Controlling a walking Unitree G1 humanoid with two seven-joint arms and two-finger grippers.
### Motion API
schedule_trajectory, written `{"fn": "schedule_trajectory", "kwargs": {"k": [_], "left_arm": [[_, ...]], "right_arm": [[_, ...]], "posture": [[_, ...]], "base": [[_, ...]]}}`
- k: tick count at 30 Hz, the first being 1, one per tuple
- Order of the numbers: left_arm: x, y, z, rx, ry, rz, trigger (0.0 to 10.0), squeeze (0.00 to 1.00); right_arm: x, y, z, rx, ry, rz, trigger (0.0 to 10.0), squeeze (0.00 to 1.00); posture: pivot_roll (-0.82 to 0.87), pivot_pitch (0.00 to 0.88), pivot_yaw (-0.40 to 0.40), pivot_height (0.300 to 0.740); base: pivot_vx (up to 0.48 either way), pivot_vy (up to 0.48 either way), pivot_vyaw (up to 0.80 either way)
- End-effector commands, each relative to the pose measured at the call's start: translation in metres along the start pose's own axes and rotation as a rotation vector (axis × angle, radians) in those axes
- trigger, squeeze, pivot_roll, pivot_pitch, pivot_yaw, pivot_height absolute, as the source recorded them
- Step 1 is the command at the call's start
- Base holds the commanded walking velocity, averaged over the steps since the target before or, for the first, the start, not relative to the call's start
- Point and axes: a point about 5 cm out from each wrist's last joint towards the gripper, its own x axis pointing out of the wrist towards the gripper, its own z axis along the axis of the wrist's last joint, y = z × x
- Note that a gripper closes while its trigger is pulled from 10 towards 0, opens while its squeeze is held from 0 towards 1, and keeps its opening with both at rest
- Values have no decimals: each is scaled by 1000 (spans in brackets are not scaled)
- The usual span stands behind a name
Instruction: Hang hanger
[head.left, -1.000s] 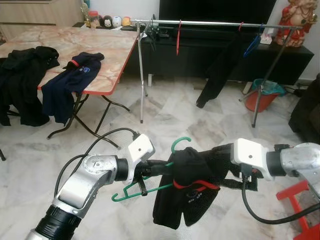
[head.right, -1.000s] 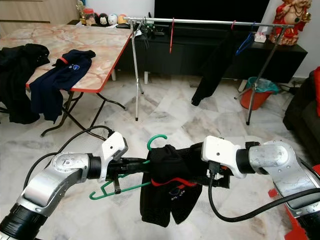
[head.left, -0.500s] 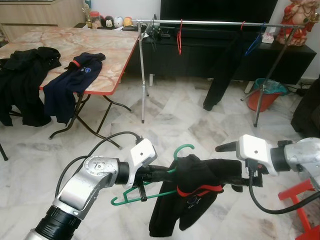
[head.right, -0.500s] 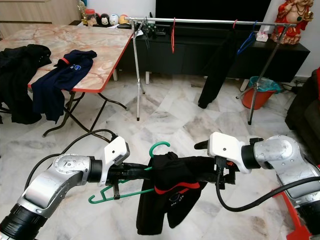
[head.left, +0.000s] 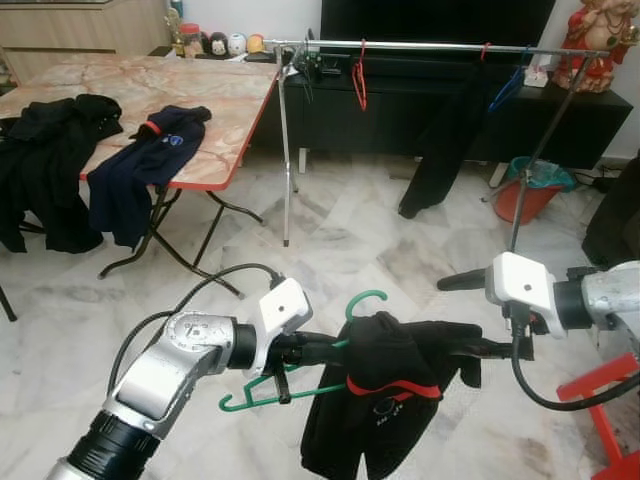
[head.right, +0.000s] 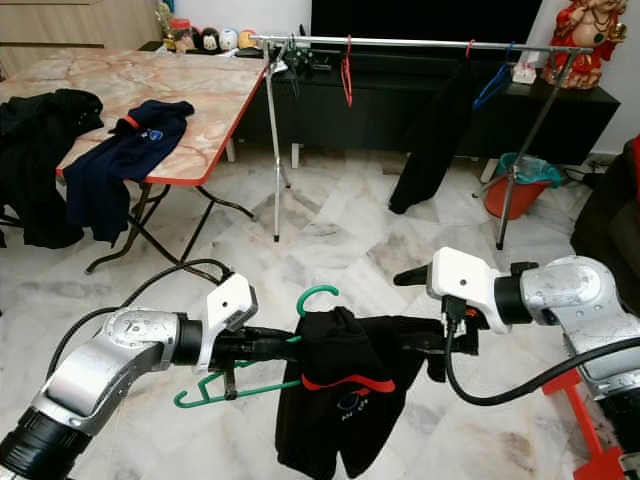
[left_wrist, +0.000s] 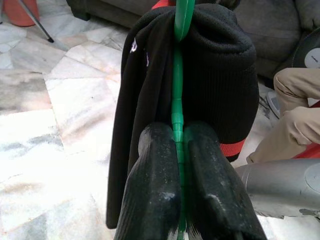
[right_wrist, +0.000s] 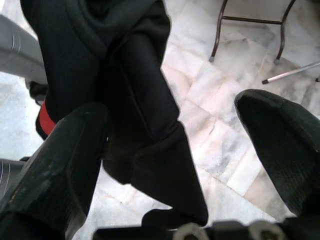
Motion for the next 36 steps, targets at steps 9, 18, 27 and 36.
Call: {"fn": "schedule_trajectory", "kwargs": {"k": [9,18,27,36], "left_arm": [[1,-3,16,42,-41,-40,10000,0],[2,-2,17,43,-44,-40,10000,0],[3,-3,18,41,-47,-43,10000,0],[4,-3,18,39,-49,-44,10000,0]], "right_arm": [[15,1,2,-31,2,64,10000,0],[32,-7,2,-62,25,66,10000,0],[40,-9,2,-60,14,94,10000,0],[52,-8,-1,-40,-9,149,10000,0]], "posture": [[98,0,-20,740],[108,0,-23,740],[111,0,-22,740],[123,0,-29,740]], "base": [[0,0,0],[0,0,0],[0,0,0],[0,0,0]]}}
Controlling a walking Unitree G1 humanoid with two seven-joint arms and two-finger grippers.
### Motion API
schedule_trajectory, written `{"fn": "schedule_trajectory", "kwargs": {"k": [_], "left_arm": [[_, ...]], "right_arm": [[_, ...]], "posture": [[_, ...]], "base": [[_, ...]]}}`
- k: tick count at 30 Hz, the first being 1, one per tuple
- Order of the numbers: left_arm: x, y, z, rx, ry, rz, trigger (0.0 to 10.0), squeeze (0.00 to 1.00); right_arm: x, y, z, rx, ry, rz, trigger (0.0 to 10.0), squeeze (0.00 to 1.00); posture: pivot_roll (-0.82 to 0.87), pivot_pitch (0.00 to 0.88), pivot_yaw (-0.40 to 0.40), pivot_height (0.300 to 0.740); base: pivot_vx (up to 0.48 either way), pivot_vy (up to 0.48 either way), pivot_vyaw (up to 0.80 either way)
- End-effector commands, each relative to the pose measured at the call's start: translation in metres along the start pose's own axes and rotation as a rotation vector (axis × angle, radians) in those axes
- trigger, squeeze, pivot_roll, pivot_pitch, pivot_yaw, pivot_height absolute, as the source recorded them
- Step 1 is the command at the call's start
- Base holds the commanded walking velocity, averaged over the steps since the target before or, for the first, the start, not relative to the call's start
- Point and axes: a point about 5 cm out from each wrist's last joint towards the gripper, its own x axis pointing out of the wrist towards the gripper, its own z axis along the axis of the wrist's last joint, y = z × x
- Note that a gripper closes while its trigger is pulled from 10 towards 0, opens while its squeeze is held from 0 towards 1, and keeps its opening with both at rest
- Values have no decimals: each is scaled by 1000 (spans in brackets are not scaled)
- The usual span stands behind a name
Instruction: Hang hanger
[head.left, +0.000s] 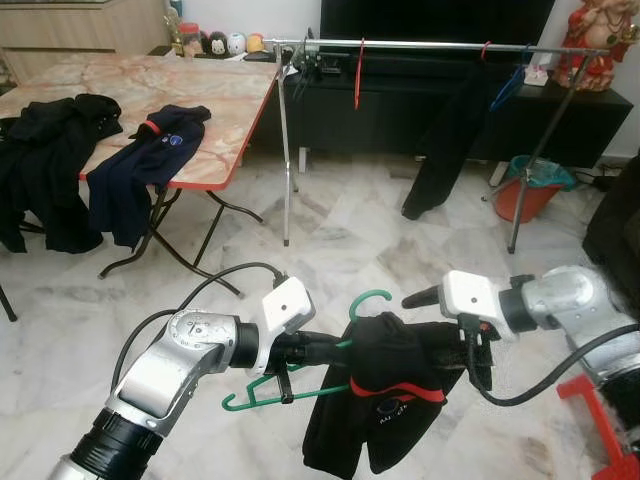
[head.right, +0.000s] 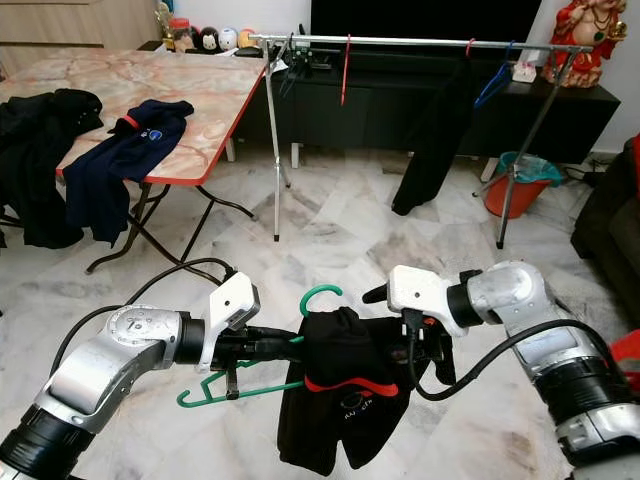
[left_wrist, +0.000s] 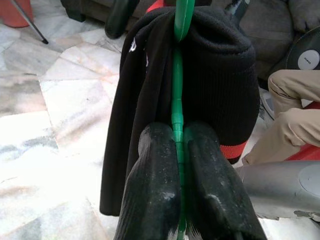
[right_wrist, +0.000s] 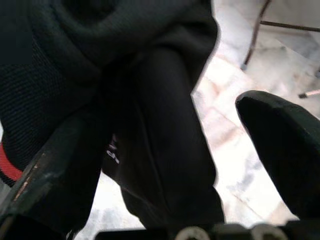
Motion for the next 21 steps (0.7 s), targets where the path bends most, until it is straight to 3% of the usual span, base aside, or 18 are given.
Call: {"fn": "schedule_trajectory", "kwargs": {"k": [1,11,12,13,14,15,21], "left_arm": [[2,-3,15,44,-41,-25,10000,0],[3,-5,16,42,-47,-30,10000,0],[3,-5,16,42,-48,-31,10000,0],[3,-5,16,42,-48,-31,10000,0],[3,-5,16,41,-48,-32,10000,0],[3,-5,16,41,-46,-32,10000,0],[4,-6,16,39,-50,-35,10000,0]], "right_arm": [[1,-4,4,-22,3,10,10000,0],[14,0,3,-10,-21,52,10000,0],[15,0,3,-8,-25,56,9333,0],[15,0,3,-7,-27,60,9333,0],[16,0,3,-3,-28,61,6471,0],[18,0,2,4,-29,63,0,0],[22,1,2,9,-37,83,0,0]], "posture": [[123,0,-29,740],[130,0,-32,740],[130,0,-32,740],[129,0,-32,740],[128,0,-32,740],[129,0,-32,740],[130,0,-32,740]], "base": [[0,0,0],[0,0,0],[0,0,0],[0,0,0],[0,0,0],[0,0,0],[0,0,0]]}}
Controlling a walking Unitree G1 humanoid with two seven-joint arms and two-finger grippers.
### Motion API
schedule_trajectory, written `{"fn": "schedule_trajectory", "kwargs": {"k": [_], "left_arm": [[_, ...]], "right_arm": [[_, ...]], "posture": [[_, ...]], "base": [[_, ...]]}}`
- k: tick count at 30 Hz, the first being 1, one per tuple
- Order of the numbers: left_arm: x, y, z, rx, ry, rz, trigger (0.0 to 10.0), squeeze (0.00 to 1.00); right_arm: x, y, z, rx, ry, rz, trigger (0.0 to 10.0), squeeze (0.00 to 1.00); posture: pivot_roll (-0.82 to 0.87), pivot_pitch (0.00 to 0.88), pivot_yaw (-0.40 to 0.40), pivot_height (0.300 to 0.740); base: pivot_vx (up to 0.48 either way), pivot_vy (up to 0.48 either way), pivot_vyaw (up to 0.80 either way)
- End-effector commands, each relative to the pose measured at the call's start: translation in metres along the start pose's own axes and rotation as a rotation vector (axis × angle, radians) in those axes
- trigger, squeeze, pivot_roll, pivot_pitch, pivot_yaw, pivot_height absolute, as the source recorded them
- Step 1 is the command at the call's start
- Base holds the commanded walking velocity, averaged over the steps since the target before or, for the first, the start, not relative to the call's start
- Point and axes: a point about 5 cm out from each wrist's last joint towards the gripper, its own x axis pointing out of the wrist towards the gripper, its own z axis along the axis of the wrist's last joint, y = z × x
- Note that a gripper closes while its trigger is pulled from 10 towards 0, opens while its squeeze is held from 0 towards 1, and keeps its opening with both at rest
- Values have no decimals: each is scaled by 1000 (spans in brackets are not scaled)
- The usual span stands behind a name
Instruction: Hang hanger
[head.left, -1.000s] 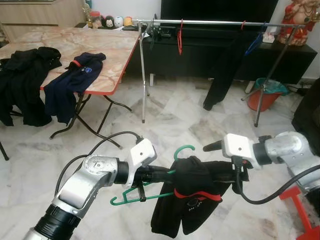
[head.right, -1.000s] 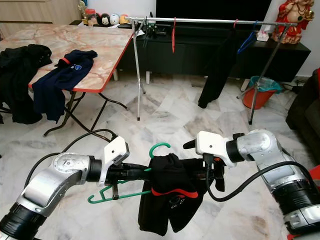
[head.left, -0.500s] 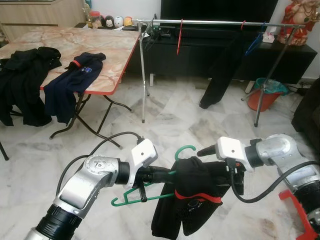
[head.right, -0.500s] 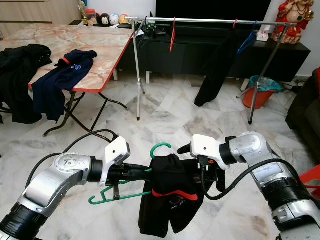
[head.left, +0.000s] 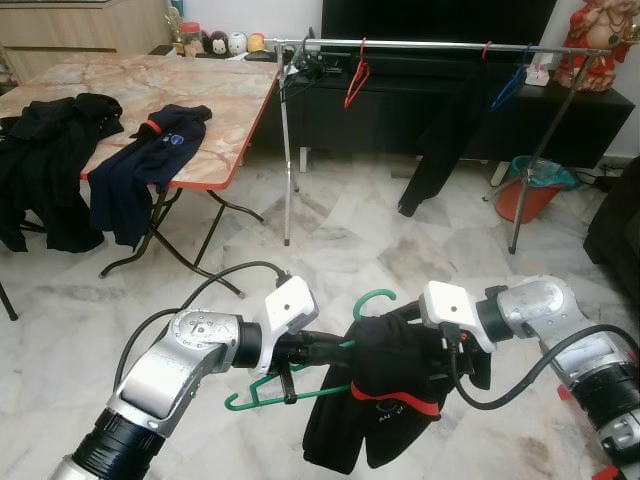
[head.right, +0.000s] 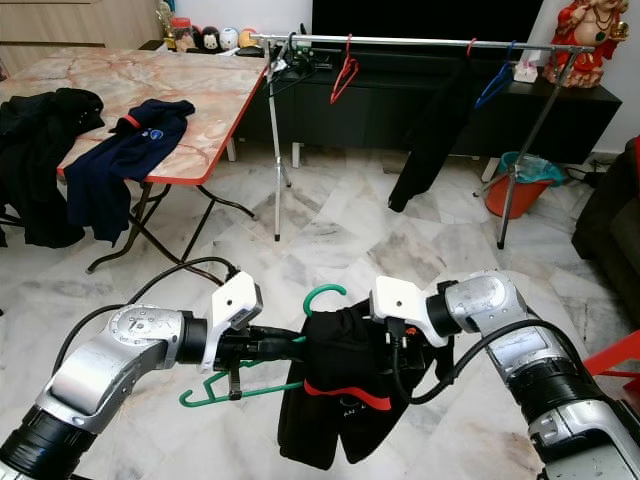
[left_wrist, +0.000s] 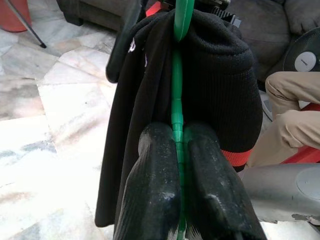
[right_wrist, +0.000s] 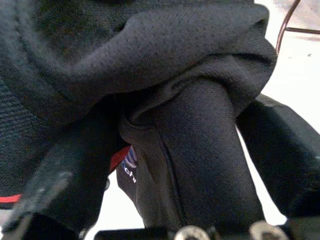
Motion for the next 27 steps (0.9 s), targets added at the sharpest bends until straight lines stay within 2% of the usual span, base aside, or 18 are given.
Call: {"fn": "schedule_trajectory", "kwargs": {"k": [1,27], "left_arm": [[2,-3,11,28,-36,-26,10000,0],[4,-4,11,34,-38,-28,10000,0]], "right_arm": [[0,-2,4,-23,1,8,0,0],[3,-4,7,-26,-15,23,0,0]], "posture": [[130,0,-32,740],[130,0,-33,740]], "base": [[0,0,0],[0,0,0]]}}
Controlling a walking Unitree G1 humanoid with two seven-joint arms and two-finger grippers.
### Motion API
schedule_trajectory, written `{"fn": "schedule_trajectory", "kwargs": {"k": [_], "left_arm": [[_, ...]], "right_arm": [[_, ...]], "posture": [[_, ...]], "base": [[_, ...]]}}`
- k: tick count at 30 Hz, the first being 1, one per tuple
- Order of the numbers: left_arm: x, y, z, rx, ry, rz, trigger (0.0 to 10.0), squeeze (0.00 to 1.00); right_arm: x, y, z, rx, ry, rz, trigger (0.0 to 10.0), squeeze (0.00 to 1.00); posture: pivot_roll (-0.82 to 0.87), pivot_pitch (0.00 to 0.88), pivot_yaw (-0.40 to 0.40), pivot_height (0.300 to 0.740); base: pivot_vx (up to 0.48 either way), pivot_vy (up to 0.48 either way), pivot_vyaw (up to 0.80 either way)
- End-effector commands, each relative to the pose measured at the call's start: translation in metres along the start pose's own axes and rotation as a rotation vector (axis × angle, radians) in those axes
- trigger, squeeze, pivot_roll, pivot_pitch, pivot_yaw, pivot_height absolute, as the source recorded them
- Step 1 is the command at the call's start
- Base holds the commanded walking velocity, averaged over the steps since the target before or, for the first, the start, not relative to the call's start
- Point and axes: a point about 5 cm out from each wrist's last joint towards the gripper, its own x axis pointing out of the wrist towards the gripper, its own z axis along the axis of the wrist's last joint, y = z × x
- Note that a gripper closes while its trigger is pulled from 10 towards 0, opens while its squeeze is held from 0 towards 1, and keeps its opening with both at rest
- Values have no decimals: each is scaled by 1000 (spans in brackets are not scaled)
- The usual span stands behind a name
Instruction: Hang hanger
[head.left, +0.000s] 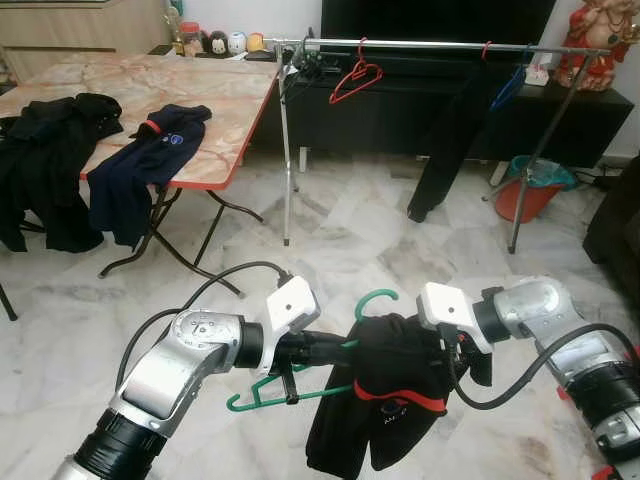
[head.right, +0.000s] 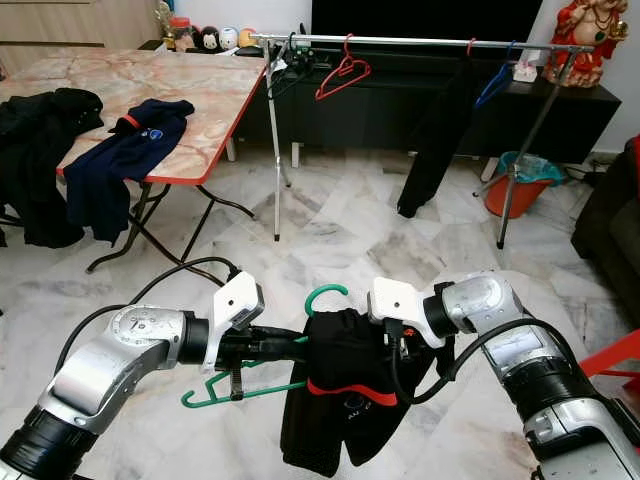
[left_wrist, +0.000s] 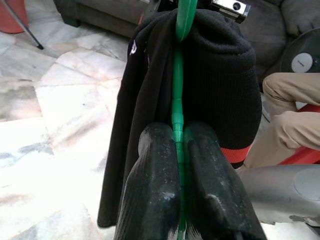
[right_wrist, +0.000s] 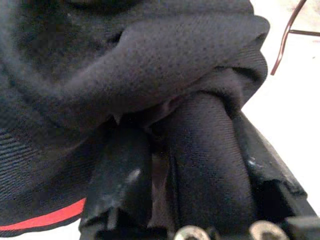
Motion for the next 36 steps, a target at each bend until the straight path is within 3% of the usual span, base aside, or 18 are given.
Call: {"fn": "schedule_trajectory", "kwargs": {"k": [1,36], "left_arm": [[3,-3,11,38,-32,-23,10000,0],[5,-2,10,58,-16,-32,10000,0]], "right_arm": [[1,-3,6,-24,-8,12,0,0],[14,5,11,-29,-36,80,0,0]], "posture": [[129,0,-33,740],[138,0,-34,740]], "base": [[0,0,0],[0,0,0]]}}
